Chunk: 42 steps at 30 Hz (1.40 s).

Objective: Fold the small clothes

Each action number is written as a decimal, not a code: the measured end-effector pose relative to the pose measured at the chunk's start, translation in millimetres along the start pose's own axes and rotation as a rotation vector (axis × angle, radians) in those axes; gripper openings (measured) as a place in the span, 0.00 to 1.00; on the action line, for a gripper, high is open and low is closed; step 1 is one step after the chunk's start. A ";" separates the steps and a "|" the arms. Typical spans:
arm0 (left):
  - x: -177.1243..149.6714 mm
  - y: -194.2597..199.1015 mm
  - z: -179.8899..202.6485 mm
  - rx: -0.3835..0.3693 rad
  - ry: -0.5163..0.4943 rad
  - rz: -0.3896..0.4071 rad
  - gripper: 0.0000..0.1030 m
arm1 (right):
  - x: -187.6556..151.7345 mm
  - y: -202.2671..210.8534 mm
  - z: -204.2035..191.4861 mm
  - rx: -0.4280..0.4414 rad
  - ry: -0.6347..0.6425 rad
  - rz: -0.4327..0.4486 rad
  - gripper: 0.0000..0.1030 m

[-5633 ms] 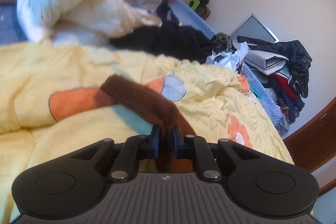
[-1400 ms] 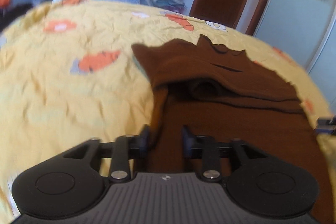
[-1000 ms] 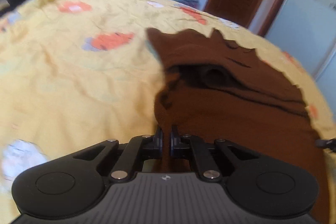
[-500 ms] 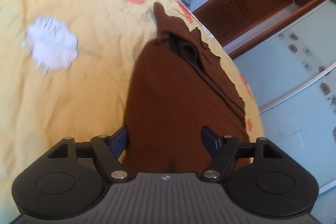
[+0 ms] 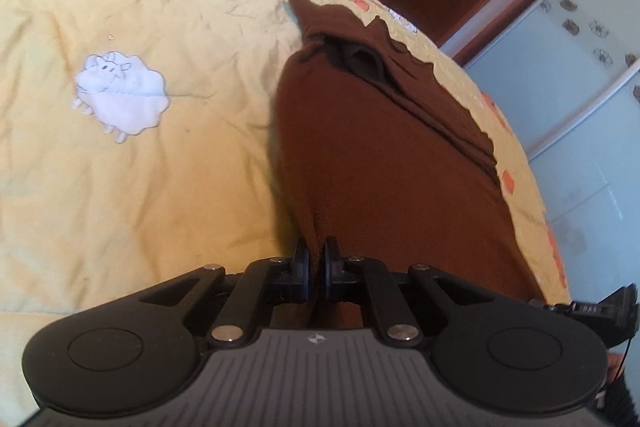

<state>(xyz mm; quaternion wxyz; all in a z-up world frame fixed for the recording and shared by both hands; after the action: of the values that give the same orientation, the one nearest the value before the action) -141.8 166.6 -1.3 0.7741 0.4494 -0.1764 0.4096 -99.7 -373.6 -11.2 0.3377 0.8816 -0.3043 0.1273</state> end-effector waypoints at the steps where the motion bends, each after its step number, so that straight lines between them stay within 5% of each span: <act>1: -4.3 -3.7 -1.9 0.003 -0.010 -0.017 0.06 | 1.6 8.2 6.9 -0.014 -0.011 0.017 0.09; 5: -15.1 -1.6 -7.9 -0.037 0.112 -0.057 0.09 | -10.4 5.9 19.3 0.001 -0.081 -0.020 0.13; 7: -27.6 3.7 -12.6 -0.111 0.234 -0.098 0.30 | -18.7 5.5 10.4 0.027 -0.072 -0.057 0.26; 9: -39.4 8.7 -11.0 -0.166 0.281 -0.092 0.41 | -28.7 8.5 2.8 0.068 -0.071 -0.081 0.45; 12: -49.1 8.3 -3.7 -0.171 0.275 -0.075 0.35 | -40.3 7.0 -4.8 0.095 -0.079 -0.116 0.44; 13: -48.8 4.9 0.2 -0.142 0.243 -0.083 0.09 | -41.8 3.9 -7.1 0.096 -0.077 -0.121 0.40; 14: -48.4 1.4 2.0 -0.108 0.204 -0.101 0.04 | -42.9 1.7 -7.8 0.084 -0.071 -0.126 0.20; 15: -46.8 2.2 2.3 -0.111 0.183 -0.102 0.04 | -43.5 -1.7 -7.9 0.062 -0.057 -0.137 0.12; 19: -39.1 22.6 -3.0 -0.035 0.035 -0.104 0.04 | -40.3 13.0 -12.0 0.022 0.032 -0.133 0.12; 25: -27.2 25.4 -7.2 -0.115 -0.008 -0.148 0.06 | -42.5 24.9 7.3 0.012 0.002 -0.117 0.08; 27: -4.4 31.6 -13.7 -0.100 -0.025 -0.122 0.08 | -38.6 21.1 -1.1 0.009 0.027 -0.138 0.23; 30: 48.9 25.8 -17.3 -0.001 -0.106 0.008 0.23 | -6.0 21.0 -20.6 -0.016 0.137 -0.056 0.44; 31: 66.1 18.3 -11.7 0.033 -0.156 0.049 0.31 | 11.5 18.5 -26.6 -0.022 0.168 -0.016 0.44; 34: 111.3 -27.1 24.2 0.077 -0.320 0.163 0.34 | 71.2 -6.4 -46.8 -0.034 0.265 0.085 0.44; 36: 136.2 -68.8 55.9 0.020 -0.412 0.200 0.34 | 111.5 -38.5 -63.2 -0.030 0.324 0.142 0.44; 42: 182.4 -226.7 129.6 -0.051 -0.622 0.105 0.34 | 213.9 -179.7 -102.2 0.017 0.407 0.111 0.45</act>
<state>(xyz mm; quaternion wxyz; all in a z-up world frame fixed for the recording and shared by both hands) 160.0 85.3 59.9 0.6718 0.5240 -0.4378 0.2873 177.5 -295.7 63.3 0.3773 0.8222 -0.2769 0.3239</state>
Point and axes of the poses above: each gripper's, at about its wrist camera, not at the fingertips, and y roughly against the way its jaws point, z to its right, x to its top, the point moved 2 cm from there along -y, roughly the way its jaws point, and after that the axes turned 13 degrees about z, right-handed, at the moved point
